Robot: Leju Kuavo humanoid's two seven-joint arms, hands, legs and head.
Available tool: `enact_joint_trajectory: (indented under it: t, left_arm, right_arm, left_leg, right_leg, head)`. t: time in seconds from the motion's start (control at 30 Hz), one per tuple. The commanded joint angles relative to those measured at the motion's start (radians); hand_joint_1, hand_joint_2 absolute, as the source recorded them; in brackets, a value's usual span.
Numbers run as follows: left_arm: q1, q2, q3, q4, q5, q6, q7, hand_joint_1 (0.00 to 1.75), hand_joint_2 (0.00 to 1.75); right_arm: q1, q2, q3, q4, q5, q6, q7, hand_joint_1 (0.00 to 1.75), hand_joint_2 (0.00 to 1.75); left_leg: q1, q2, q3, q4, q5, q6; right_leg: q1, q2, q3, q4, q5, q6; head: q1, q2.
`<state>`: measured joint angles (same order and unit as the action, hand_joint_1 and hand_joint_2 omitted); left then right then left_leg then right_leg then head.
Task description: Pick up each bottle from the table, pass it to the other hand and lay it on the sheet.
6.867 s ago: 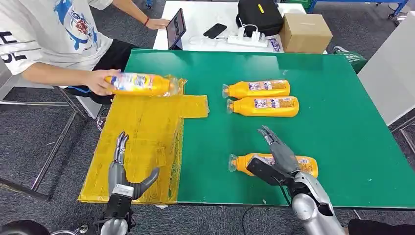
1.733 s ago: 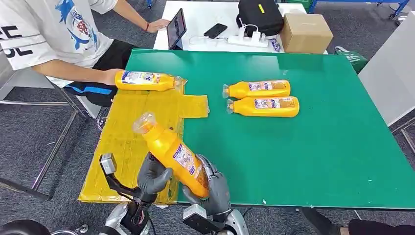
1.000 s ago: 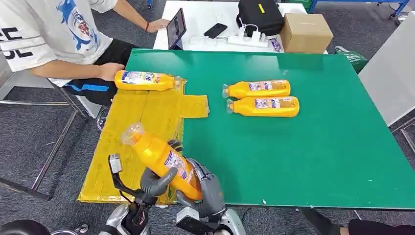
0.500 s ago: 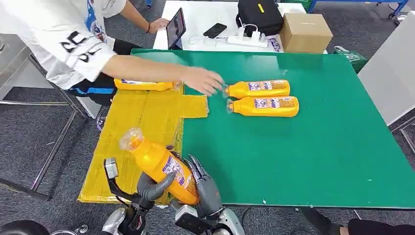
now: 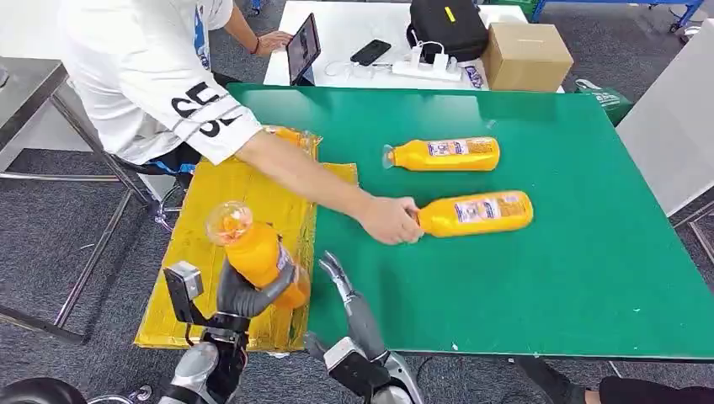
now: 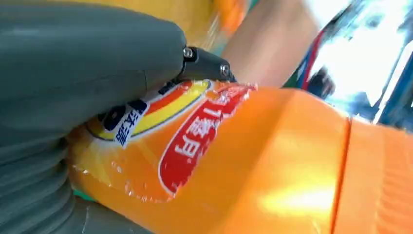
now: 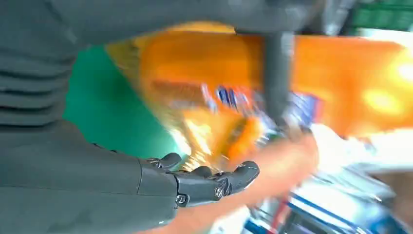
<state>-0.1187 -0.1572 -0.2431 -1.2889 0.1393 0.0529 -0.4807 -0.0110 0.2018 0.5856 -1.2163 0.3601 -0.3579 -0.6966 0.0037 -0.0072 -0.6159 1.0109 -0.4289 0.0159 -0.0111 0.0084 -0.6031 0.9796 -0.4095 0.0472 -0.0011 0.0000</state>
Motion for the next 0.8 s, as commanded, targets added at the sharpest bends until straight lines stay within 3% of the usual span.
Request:
enact_joint_trajectory:
  t: [0.03,0.27,0.43,0.57,0.7,0.8]
  left_arm:
    - [-0.152,-0.008,0.153,0.024,-0.166,0.19,-0.05,1.75,1.75]
    - [-0.149,-0.015,0.156,0.027,-0.173,0.187,-0.048,1.75,1.75]
    - [-0.212,0.027,0.15,0.059,-0.51,0.416,-0.067,1.75,1.75]
    - [-0.285,0.083,0.128,0.195,-0.868,0.532,0.02,1.75,1.75]
    - [-0.35,0.158,0.086,0.395,-1.12,0.523,0.091,1.75,1.75]
    - [-0.358,0.168,0.083,0.438,-1.156,0.548,0.087,1.75,1.75]
  right_arm:
    - [0.033,-0.036,-0.042,-0.283,-0.042,-0.038,-0.002,0.0,0.0]
    - [0.035,-0.035,-0.046,-0.284,-0.037,-0.03,-0.002,0.0,0.0]
    - [0.025,-0.028,-0.057,-0.343,-0.097,-0.105,-0.002,0.0,0.0]
    - [0.02,-0.022,-0.075,-0.405,-0.164,-0.167,-0.002,0.0,0.0]
    - [0.027,-0.024,-0.118,-0.467,-0.213,-0.183,-0.002,0.0,0.0]
    - [0.03,-0.026,-0.126,-0.477,-0.214,-0.179,-0.002,0.0,0.0]
  left_leg:
    - [0.001,-0.002,0.0,0.001,0.0,0.0]
    - [0.0,-0.002,0.002,0.0,0.0,-0.001]
    - [0.001,-0.001,0.002,0.001,0.0,-0.001]
    - [0.001,-0.001,0.003,0.0,0.0,-0.002]
    - [0.0,-0.001,0.003,-0.001,0.001,-0.001]
    - [0.0,0.0,0.003,-0.001,0.001,-0.002]
  right_leg:
    - [0.001,-0.003,0.001,0.001,-0.001,-0.001]
    - [0.0,-0.002,0.002,0.0,0.0,-0.001]
    - [0.001,-0.002,0.002,0.0,-0.001,-0.001]
    - [0.001,-0.002,0.003,0.0,0.0,-0.002]
    - [0.0,-0.001,0.003,0.0,0.0,-0.001]
    - [0.0,-0.001,0.003,-0.001,0.0,-0.001]
  head:
    - [0.0,0.0]
    - [0.0,0.0]
    - [0.0,0.0]
    - [0.0,0.0]
    - [0.0,0.0]
    - [0.0,0.0]
